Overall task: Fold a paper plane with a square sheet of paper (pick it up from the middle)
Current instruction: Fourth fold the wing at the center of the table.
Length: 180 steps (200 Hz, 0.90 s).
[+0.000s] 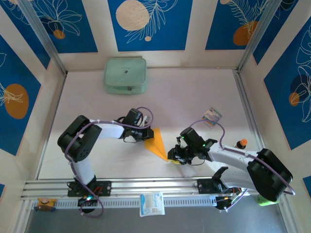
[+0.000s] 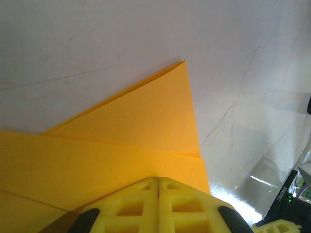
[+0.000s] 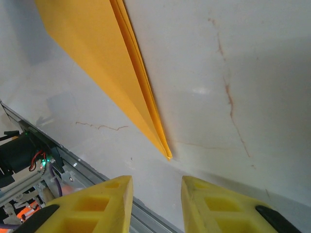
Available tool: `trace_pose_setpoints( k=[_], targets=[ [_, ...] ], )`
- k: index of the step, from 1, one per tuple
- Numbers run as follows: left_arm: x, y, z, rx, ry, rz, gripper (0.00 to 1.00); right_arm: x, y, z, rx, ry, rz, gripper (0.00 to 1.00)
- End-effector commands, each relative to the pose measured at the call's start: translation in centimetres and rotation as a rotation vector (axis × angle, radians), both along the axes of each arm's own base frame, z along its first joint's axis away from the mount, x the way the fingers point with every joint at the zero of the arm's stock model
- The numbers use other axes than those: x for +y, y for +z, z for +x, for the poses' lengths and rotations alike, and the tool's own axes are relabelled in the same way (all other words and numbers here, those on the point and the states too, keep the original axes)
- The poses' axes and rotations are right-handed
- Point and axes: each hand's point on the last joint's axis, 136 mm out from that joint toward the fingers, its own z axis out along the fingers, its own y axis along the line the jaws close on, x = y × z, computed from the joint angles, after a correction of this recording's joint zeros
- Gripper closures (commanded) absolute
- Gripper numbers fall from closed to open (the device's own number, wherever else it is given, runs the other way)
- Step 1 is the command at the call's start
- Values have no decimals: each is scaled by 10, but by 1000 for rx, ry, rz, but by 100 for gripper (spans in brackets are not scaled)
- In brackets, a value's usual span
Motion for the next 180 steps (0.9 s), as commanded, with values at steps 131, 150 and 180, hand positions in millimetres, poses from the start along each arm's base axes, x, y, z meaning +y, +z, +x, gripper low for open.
trace_pose_setpoints(
  k=[131, 150, 180],
  targets=[
    [-4, 2, 8, -6, -13, -29, 95, 2, -3, -5, 26, -20, 16, 70],
    [1, -10, 4, 18, -9, -8, 95, 4, -2, -5, 34, -17, 26, 69],
    [8, -23, -2, 52, 4, 16, 96, 4, -5, -6, 45, -13, 21, 68]
  ],
)
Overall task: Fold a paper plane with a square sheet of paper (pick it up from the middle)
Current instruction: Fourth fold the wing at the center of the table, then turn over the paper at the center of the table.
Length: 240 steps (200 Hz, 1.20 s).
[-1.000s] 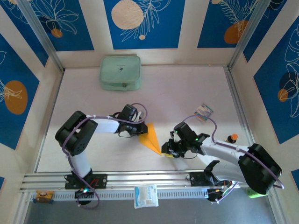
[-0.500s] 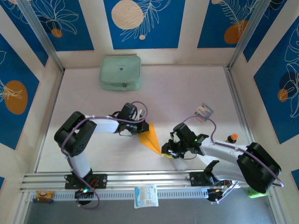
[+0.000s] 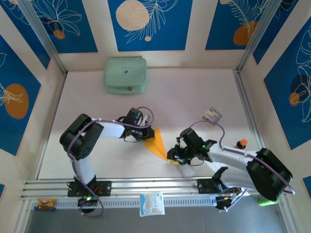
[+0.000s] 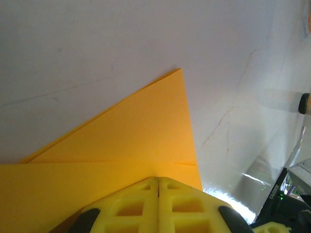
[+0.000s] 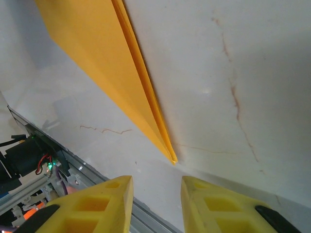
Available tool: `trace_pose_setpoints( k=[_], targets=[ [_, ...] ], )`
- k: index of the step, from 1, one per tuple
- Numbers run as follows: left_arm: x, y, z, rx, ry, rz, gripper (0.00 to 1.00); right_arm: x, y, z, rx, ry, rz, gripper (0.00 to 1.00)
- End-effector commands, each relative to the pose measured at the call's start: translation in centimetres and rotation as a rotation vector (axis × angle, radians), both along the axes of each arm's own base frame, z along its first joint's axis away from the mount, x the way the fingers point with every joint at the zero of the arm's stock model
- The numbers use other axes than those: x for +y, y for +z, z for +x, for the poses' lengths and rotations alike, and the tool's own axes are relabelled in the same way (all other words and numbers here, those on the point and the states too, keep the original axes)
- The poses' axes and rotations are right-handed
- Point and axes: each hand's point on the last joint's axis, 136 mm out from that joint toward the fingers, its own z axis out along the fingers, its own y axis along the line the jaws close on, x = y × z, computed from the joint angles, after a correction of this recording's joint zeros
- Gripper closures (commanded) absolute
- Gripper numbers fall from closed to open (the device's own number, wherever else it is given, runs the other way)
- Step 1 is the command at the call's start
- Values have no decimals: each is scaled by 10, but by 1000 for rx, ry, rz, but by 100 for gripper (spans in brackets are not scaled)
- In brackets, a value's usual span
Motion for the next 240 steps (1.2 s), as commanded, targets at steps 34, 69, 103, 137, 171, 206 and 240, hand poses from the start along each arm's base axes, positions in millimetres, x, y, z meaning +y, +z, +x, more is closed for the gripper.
trace_pose_setpoints(
  k=[34, 69, 103, 137, 171, 206, 240],
  targets=[
    [13, -19, -7, 37, 12, 46, 96, 3, -6, -5, 43, 9, 0, 67],
    [12, -16, -5, 35, 13, 37, 97, 7, -10, -2, 47, 7, -11, 67],
    [12, -15, -6, 33, 13, 36, 97, 14, -10, 3, 36, 9, 2, 68],
    [13, -14, -5, 33, 17, 33, 97, 23, -7, 7, 24, 25, 16, 69],
    [13, -13, -5, 32, 19, 32, 97, 24, -7, 8, 14, 17, 13, 70],
    [13, -13, -4, 32, 20, 30, 97, 21, -3, 13, -11, -11, 18, 70],
    [12, -12, -4, 31, 24, 21, 97, 21, -3, 15, -13, -24, 21, 70]
  ],
)
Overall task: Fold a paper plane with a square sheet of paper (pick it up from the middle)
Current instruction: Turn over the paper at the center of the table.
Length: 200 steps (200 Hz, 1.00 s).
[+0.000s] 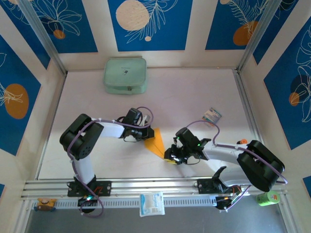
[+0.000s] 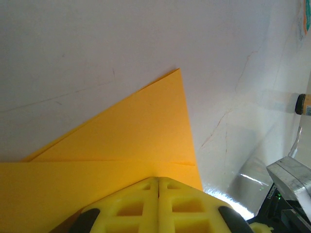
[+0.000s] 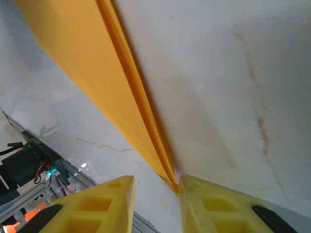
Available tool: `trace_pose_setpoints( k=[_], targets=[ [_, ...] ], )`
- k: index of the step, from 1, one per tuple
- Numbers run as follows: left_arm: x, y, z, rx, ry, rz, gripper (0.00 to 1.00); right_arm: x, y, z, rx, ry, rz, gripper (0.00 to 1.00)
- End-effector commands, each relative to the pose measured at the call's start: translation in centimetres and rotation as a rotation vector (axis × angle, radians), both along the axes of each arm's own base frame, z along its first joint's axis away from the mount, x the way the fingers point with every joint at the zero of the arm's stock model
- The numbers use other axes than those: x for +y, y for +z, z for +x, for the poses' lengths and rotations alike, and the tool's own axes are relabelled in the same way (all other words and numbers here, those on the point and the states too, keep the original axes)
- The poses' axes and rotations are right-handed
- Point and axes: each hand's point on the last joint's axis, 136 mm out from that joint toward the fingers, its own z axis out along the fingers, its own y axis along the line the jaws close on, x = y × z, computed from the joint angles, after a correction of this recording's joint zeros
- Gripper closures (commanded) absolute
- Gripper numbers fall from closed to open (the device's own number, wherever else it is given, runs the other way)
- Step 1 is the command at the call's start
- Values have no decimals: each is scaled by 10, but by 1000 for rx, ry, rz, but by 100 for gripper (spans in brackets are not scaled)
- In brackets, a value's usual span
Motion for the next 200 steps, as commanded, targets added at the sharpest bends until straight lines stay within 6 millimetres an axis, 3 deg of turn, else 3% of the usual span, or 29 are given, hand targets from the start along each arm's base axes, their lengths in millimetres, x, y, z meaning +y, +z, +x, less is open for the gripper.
trace_pose_setpoints(
  k=[1, 155, 200],
  targets=[
    [11, -12, -4, 31, 21, 33, 97, 6, 6, 8, -38, -14, 31, 70],
    [8, -2, -1, 27, 46, -10, 97, 11, 10, 30, -117, -53, 84, 70],
    [5, 3, 2, 21, 48, -26, 97, 9, 5, 31, -109, -52, 79, 77]
  ],
)
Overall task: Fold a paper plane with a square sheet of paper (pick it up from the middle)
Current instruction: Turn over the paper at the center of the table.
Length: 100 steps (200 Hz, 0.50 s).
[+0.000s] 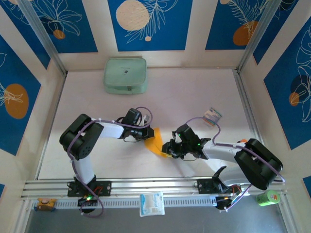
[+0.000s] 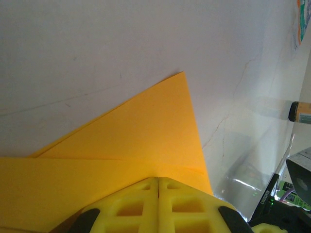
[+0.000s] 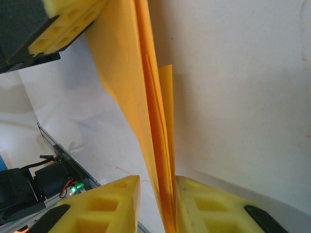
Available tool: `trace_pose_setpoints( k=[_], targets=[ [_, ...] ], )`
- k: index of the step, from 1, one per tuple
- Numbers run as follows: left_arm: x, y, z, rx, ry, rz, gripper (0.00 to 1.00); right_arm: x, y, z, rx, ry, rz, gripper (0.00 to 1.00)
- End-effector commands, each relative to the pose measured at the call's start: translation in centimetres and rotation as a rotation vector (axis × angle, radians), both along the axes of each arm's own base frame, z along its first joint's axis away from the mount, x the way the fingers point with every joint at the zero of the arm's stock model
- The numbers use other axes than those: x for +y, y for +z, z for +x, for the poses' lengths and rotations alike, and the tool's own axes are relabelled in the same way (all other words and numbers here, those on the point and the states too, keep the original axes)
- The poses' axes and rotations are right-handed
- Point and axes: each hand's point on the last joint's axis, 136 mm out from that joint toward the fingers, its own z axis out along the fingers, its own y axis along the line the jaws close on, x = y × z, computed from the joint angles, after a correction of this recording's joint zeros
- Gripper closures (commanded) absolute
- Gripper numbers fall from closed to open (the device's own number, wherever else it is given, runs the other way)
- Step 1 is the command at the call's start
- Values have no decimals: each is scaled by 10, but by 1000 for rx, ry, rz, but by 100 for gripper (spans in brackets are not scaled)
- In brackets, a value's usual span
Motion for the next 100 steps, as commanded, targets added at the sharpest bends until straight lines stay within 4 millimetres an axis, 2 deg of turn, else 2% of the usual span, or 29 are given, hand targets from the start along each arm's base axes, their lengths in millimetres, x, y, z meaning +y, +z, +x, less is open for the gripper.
trace_pose_setpoints(
  k=[1, 39, 64, 80, 100],
  targets=[
    [5, 3, 0, 8, 15, -6, 97, -5, -8, -2, 10, -2, -14, 77],
    [2, 15, 3, -8, 15, -29, 95, -7, -10, -5, 14, 3, -15, 86],
    [0, 29, 6, -42, 18, -46, 90, -9, -7, -5, -1, 10, -11, 93],
    [8, 38, 10, -87, 54, -25, 87, -8, -1, -5, -40, 33, 2, 94],
    [19, 55, 14, -169, 92, -5, 77, -12, 5, -5, -82, 47, -13, 95]
  ],
)
